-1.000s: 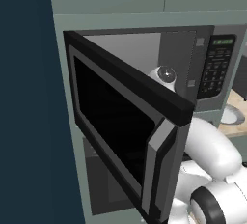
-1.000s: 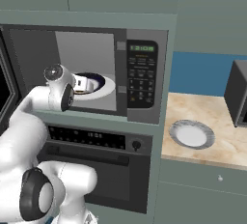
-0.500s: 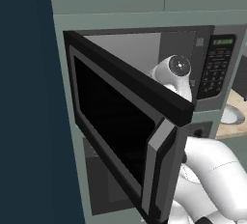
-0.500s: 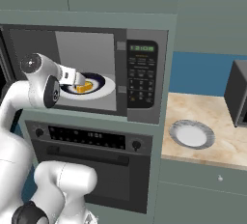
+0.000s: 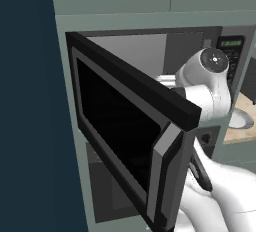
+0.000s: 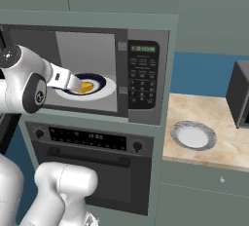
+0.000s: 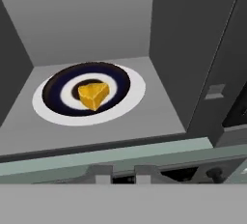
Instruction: Pick the cheese from the counter and place it in the microwave. Then turn on the microwave.
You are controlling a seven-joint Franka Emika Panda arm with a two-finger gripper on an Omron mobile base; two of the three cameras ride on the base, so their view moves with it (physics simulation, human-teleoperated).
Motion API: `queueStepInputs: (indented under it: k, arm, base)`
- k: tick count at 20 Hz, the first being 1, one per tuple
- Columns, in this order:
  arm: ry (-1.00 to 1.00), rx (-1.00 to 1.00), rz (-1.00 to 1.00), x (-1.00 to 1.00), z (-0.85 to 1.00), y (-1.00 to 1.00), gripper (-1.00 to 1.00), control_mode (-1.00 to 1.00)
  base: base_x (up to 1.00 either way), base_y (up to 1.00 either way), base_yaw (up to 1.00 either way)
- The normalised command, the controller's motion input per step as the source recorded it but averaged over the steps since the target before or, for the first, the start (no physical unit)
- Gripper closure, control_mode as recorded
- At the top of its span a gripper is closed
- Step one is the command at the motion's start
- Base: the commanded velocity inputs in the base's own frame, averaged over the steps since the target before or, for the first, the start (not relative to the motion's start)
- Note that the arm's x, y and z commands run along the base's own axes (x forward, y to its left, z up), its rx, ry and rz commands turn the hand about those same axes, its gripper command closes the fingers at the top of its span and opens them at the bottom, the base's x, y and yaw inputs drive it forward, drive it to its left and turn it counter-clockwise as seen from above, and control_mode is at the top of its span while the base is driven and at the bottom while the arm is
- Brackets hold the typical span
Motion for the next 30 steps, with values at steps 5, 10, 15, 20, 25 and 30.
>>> queueStepInputs:
  k: [5,10,15,20,25,30]
  arm:
    - [0.02,0.05,-0.07,-1.0,0.14,-0.22,1.0,-1.0]
    - [0.0,0.01,-0.05,-1.0,0.02,0.0,1.0,-1.0]
    - [0.01,0.0,-0.03,-0.96,0.23,0.0,1.0,-1.0]
    - [0.04,0.0,-0.02,-0.83,0.24,-0.03,1.0,-1.0]
    - [0.05,0.0,0.0,-0.81,0.16,-0.02,1.0,-1.0]
    - [0.02,0.0,0.0,-0.81,0.02,0.0,1.0,-1.0]
  base:
    - [0.0,0.0,0.0]
    - [0.0,0.0,0.0]
    - [0.0,0.0,0.0]
    - [0.0,0.0,0.0]
    - [0.0,0.0,0.0]
    - [0.0,0.0,0.0]
